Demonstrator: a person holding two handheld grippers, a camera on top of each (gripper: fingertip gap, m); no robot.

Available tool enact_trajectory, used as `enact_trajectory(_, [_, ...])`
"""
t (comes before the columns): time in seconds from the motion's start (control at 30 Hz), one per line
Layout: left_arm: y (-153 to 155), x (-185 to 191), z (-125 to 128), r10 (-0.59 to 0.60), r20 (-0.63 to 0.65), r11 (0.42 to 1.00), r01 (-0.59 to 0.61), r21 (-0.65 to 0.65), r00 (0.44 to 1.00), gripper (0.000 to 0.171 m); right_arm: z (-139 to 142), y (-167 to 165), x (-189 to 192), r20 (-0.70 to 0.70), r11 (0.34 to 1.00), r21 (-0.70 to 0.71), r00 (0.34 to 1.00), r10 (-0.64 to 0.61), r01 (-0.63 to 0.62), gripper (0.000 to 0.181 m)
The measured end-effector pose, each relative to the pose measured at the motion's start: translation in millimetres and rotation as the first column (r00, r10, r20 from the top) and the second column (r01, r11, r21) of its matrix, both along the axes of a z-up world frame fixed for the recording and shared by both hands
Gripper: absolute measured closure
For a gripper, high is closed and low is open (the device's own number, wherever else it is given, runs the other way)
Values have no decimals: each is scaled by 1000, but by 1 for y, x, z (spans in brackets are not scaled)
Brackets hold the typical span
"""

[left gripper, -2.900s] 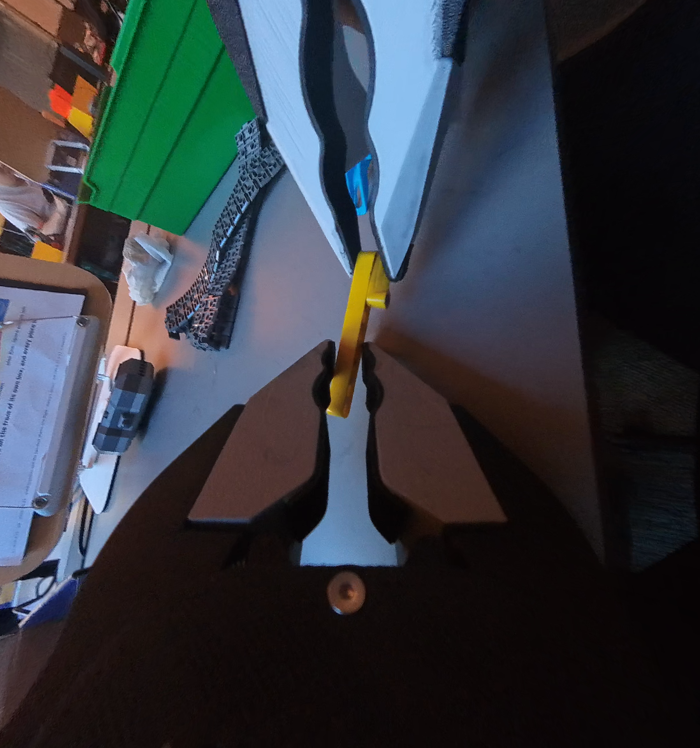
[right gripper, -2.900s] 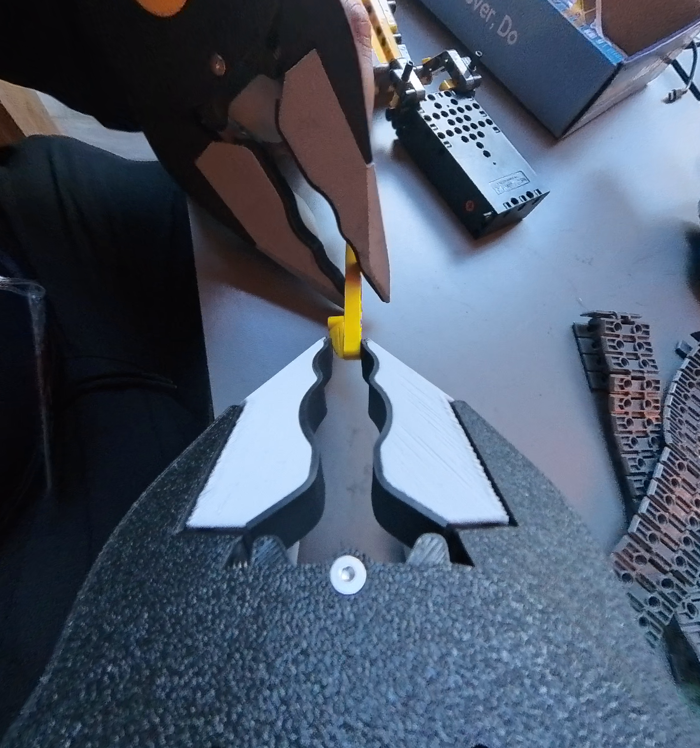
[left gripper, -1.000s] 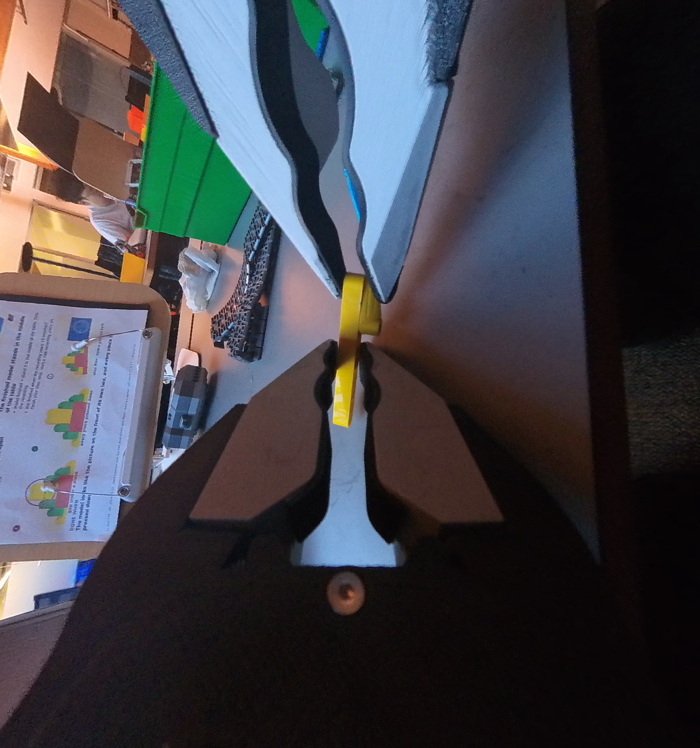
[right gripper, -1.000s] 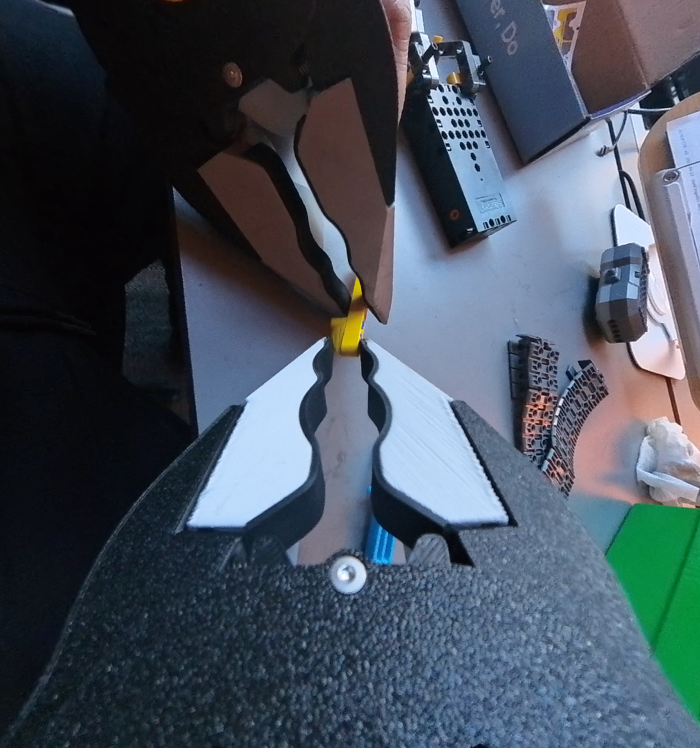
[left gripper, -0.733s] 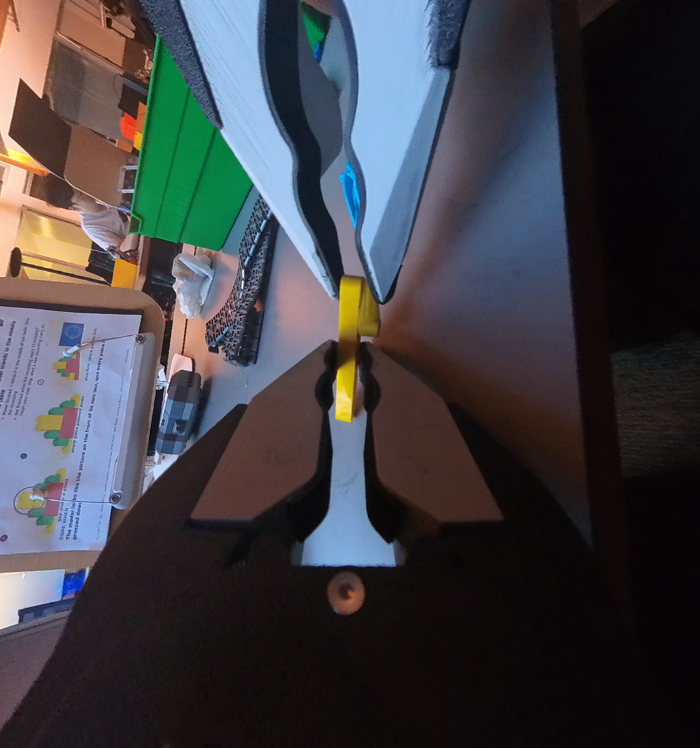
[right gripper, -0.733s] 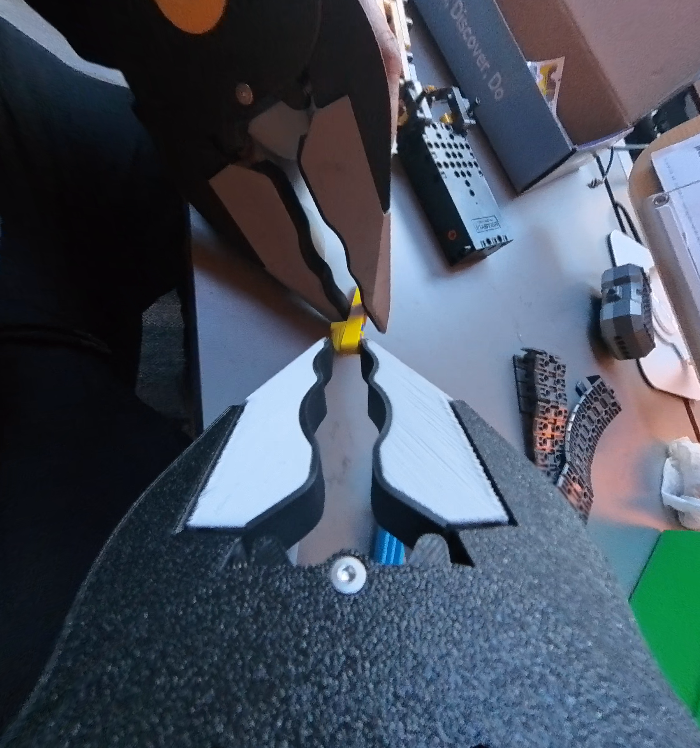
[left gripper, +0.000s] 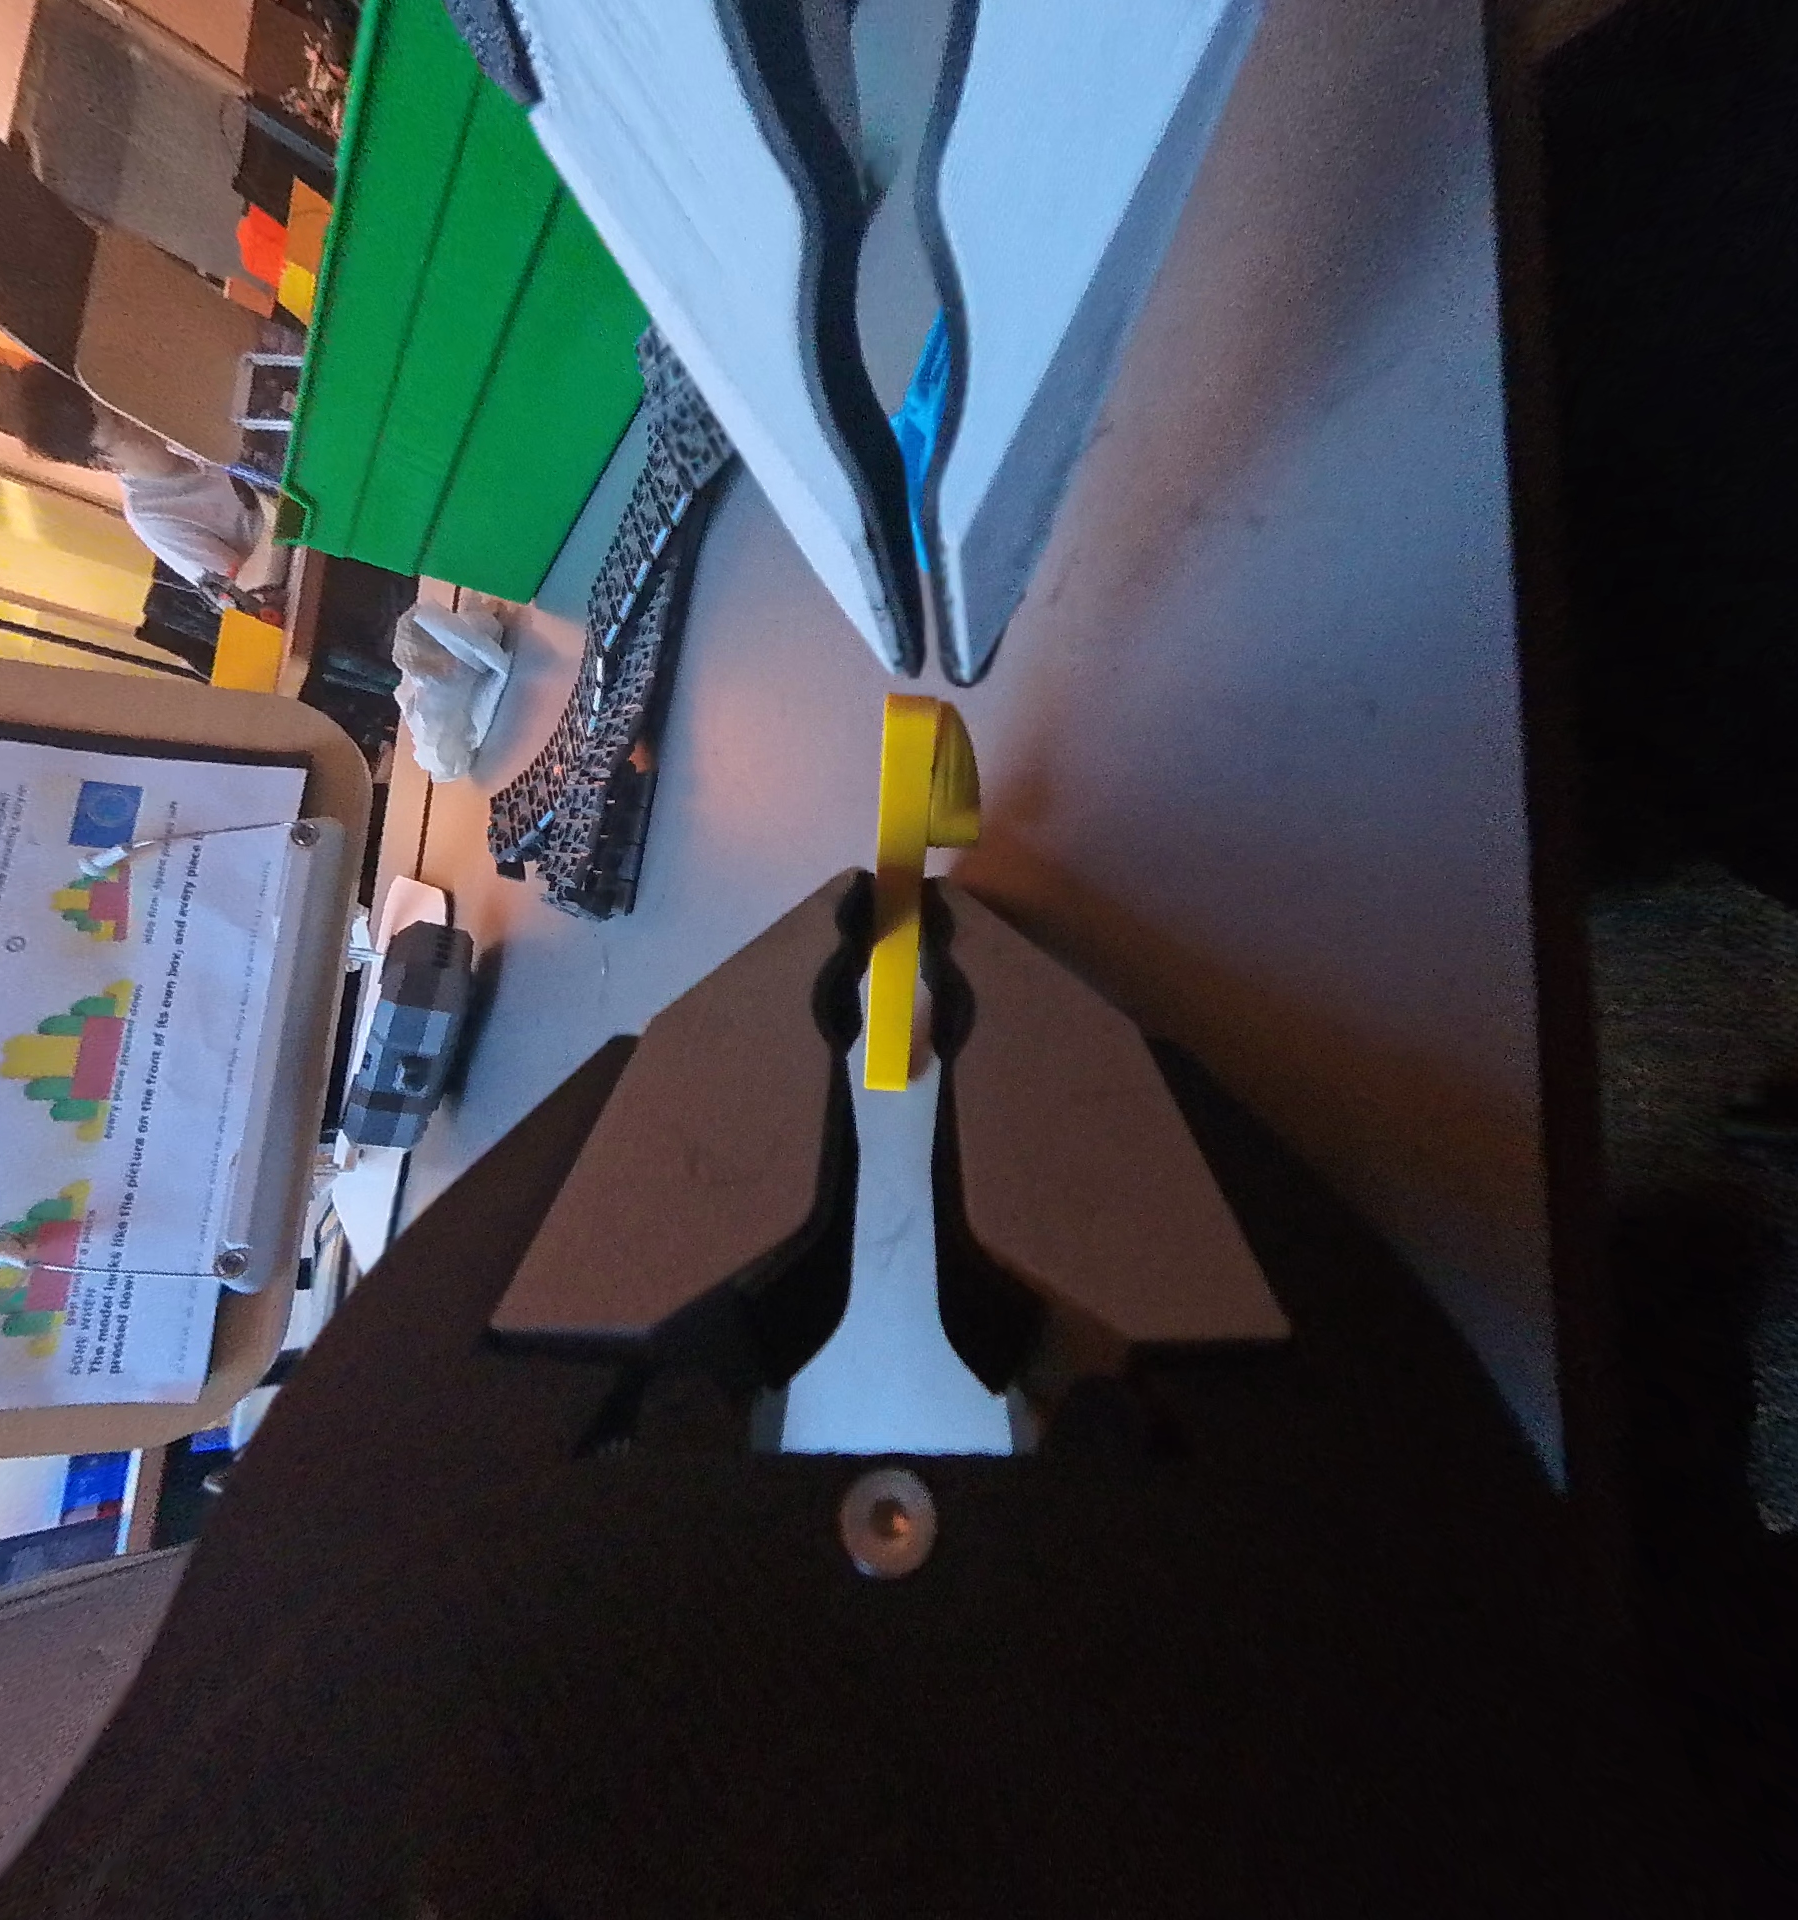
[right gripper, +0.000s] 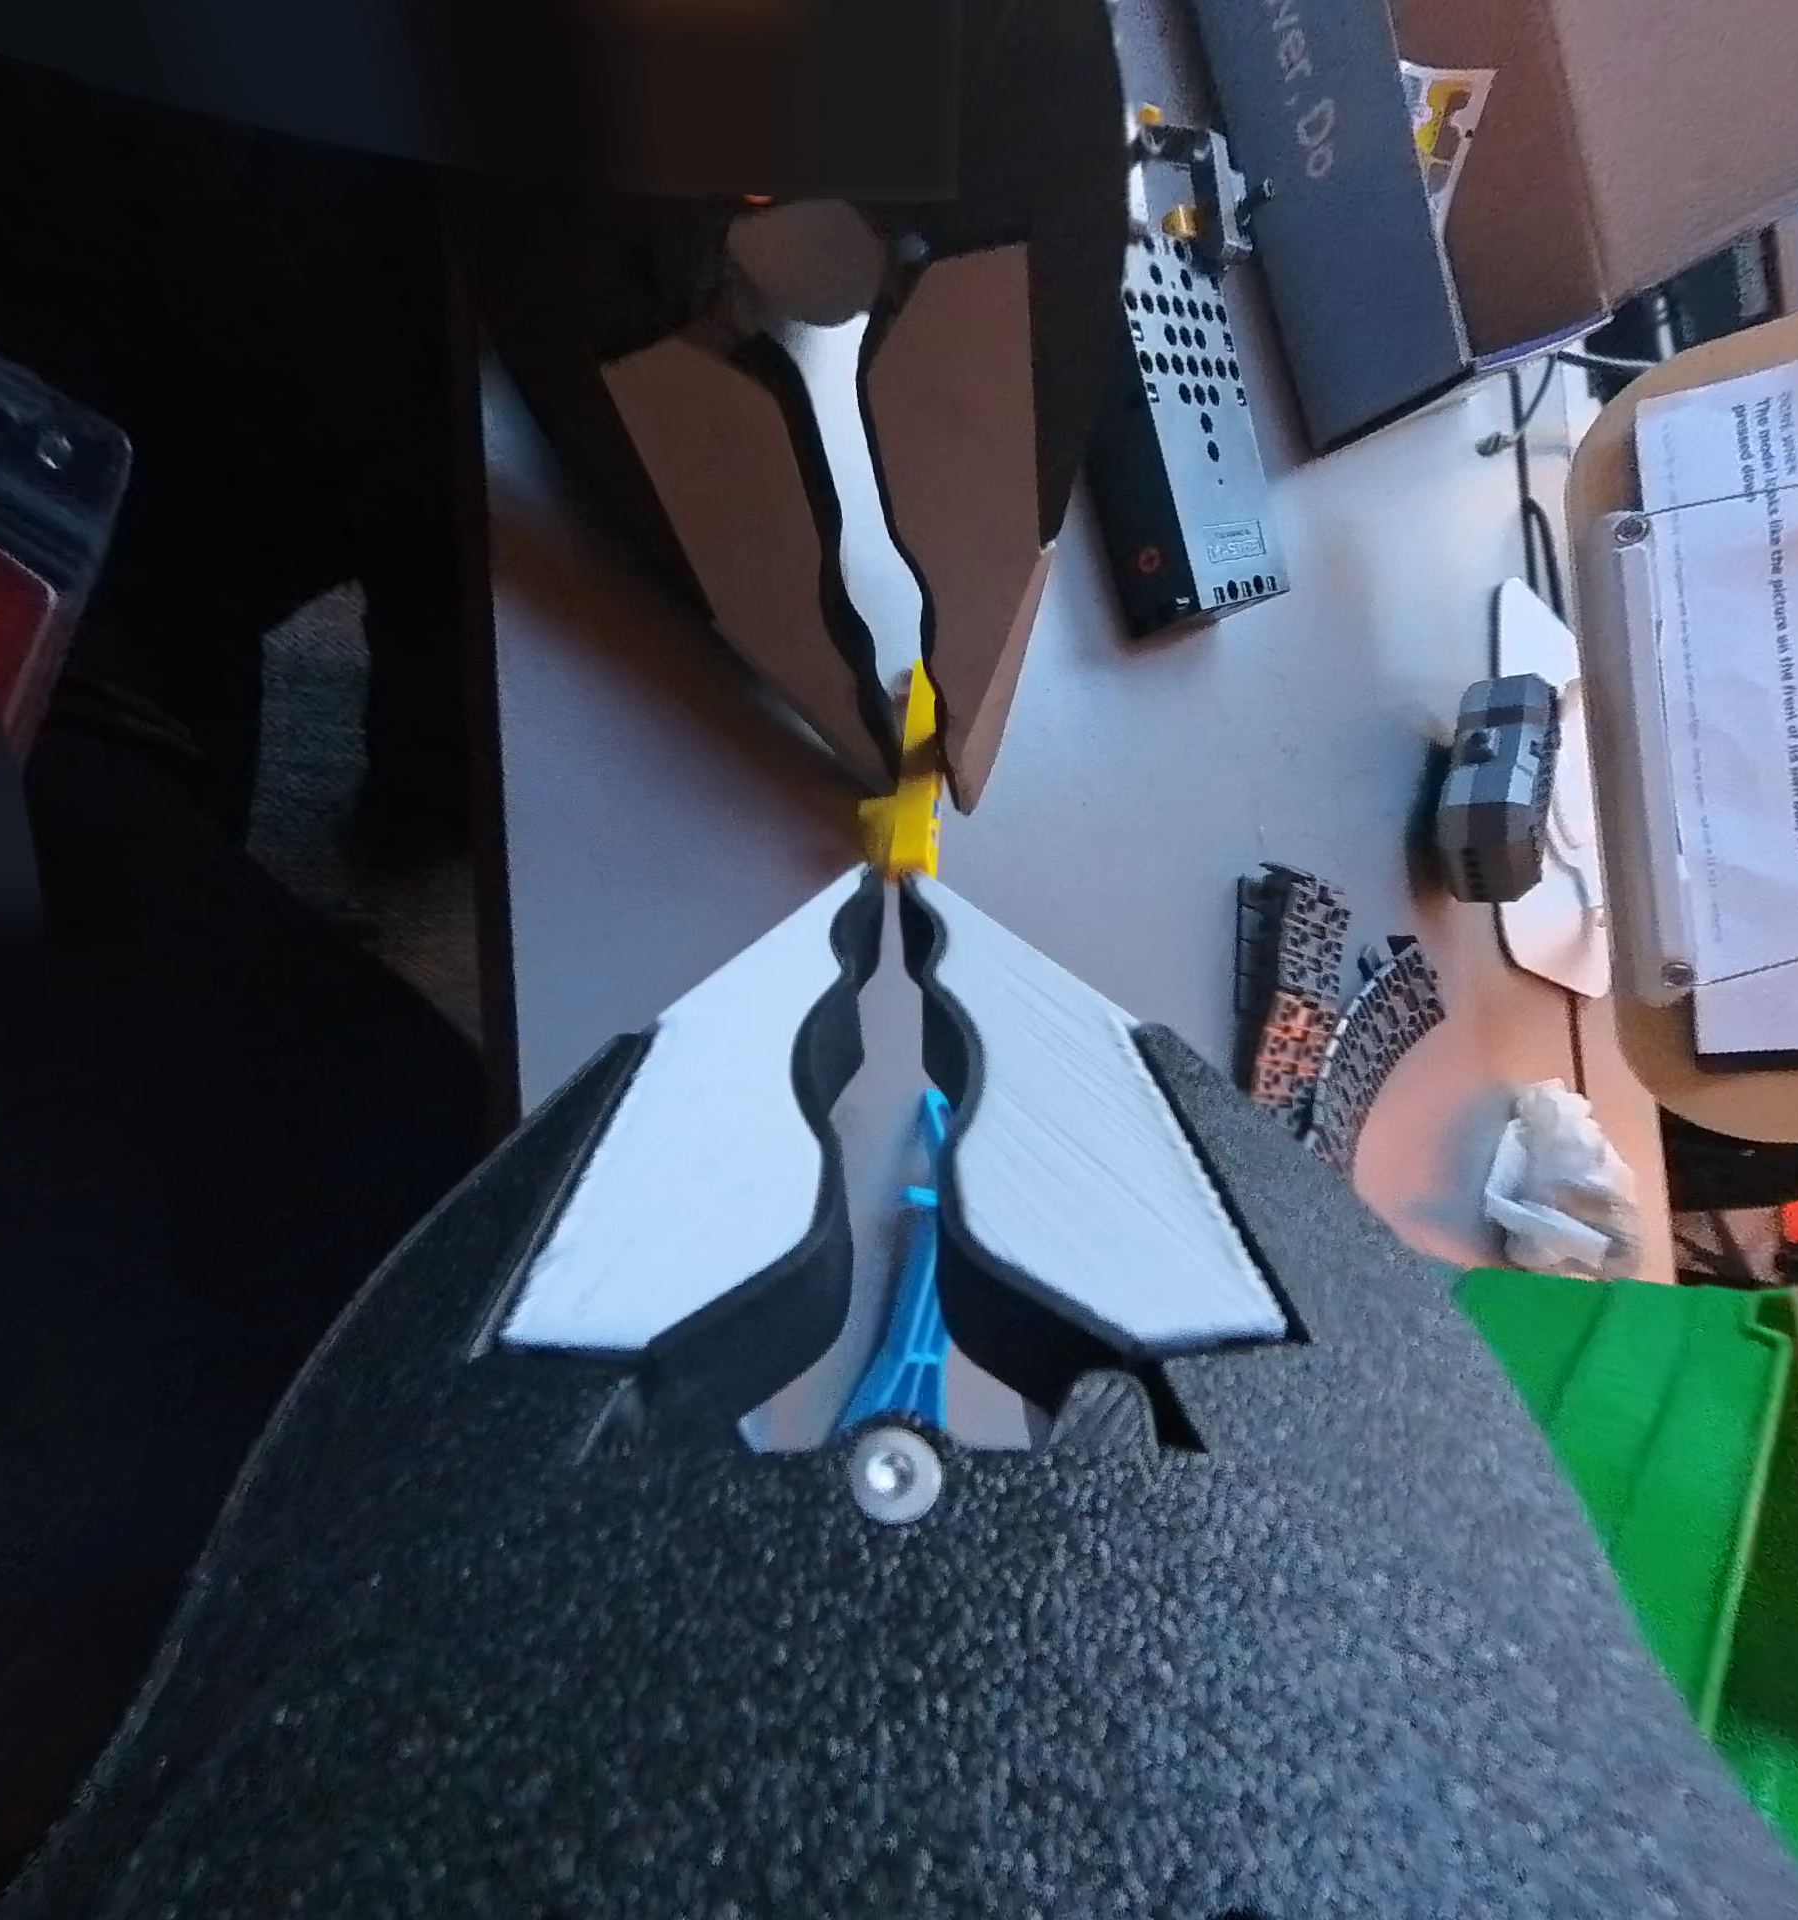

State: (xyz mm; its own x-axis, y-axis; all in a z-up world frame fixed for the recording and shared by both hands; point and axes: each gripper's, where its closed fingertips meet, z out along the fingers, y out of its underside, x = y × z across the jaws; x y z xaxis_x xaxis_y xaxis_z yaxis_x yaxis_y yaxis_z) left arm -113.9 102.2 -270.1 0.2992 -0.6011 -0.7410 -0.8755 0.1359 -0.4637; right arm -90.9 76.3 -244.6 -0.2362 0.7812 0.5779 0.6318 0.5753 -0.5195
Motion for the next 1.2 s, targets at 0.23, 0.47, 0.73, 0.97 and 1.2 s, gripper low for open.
enact_trajectory(0.23, [-3, 2, 0, -16, -6, 1000, 16, 0, 1000, 165, -7, 4, 1, 8, 999, -6, 999, -47, 47, 178])
enact_trajectory(0.47, [-5, 4, -1, -37, -37, 999, 38, 30, 999, 165, -11, 5, 2, 75, 999, 49, 997, 3, -6, 181])
enact_trajectory(0.73, [-4, 3, -1, -27, -28, 999, 27, 20, 999, 165, -10, 6, 2, 128, 995, 90, 991, 27, -39, 179])
enact_trajectory(0.97, [-2, 0, 0, -5, -18, 1000, 5, 9, 1000, 165, -6, 3, 3, 99, 998, 57, 995, 9, -15, 181])
enact_trajectory(1.2, [-2, -1, 0, -2, -8, 1000, 2, -2, 1000, 165, -7, 5, 0, 97, 997, 77, 995, -3, -5, 181])
